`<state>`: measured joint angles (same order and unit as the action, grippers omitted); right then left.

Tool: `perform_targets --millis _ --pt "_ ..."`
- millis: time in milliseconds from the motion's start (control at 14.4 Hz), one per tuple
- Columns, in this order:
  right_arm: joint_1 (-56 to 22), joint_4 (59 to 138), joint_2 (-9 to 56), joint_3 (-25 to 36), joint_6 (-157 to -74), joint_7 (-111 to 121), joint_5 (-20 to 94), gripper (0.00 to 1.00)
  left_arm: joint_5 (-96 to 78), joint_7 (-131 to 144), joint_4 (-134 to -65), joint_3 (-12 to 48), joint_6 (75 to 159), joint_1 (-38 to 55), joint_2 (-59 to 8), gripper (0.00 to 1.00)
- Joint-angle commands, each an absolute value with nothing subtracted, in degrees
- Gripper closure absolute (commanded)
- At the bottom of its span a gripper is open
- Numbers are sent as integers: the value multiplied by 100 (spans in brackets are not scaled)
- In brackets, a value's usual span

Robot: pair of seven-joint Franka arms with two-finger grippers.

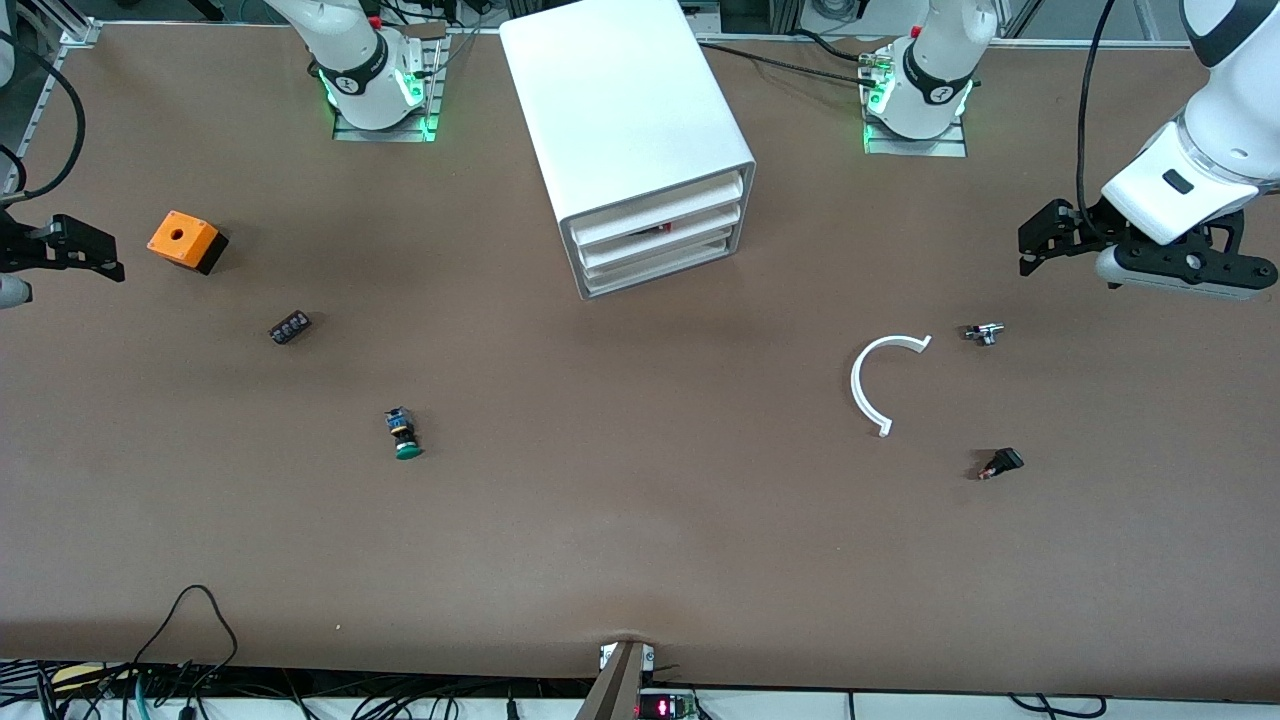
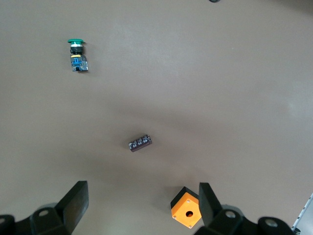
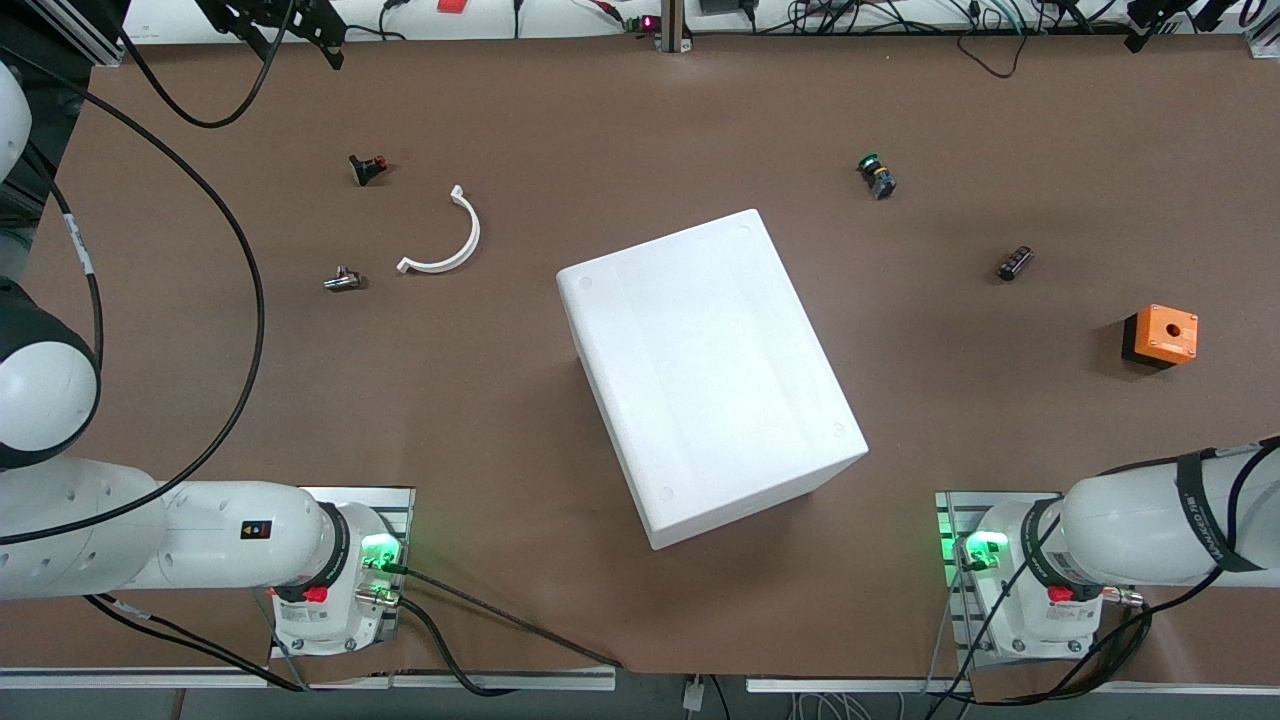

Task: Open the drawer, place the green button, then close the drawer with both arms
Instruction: 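Move the left gripper toward the drawer handle while the right gripper rises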

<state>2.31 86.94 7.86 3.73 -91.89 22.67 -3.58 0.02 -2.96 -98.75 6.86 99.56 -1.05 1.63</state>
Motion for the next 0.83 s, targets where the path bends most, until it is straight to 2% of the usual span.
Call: perform_targets --millis 0,762 --pt "264 8648 809 343 -9123 2329 -273 0 9 -413 -9686 686 9826 -123 70 0" --pt "290 8648 826 352 -9123 2338 -53 0 9 -360 -9677 694 9817 -88 27 0"
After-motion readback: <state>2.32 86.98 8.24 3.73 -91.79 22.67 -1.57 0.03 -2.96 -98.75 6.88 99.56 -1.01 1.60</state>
